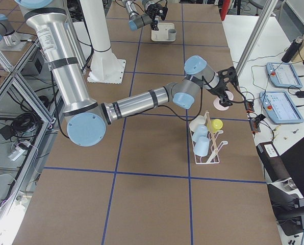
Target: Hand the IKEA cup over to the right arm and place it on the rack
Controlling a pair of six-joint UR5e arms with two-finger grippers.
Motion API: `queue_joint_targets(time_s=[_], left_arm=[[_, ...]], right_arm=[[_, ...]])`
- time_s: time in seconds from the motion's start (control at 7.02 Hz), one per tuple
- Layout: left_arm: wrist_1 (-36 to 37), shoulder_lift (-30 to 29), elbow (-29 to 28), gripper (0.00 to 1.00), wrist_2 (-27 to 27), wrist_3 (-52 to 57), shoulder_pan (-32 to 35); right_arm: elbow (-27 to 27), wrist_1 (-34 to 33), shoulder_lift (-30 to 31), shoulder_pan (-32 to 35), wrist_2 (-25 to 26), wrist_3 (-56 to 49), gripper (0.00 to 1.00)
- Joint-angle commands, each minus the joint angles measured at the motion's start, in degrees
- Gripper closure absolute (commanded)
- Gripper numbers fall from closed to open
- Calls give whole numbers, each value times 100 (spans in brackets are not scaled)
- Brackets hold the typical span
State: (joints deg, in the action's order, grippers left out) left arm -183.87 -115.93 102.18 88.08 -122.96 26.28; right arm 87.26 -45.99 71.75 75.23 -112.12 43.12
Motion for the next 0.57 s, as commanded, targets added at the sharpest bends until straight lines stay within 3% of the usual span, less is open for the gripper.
queue_joint_targets(time_s=[0.0,0.43], left_arm=[[0,0,-58,1,-98,9,-9],[0,0,-75,1,-98,9,-18]], right_arm=[[-743,-6,-12,211,-117,-1364,100],[-1052,-33,-275,203,-117,-1315,100]])
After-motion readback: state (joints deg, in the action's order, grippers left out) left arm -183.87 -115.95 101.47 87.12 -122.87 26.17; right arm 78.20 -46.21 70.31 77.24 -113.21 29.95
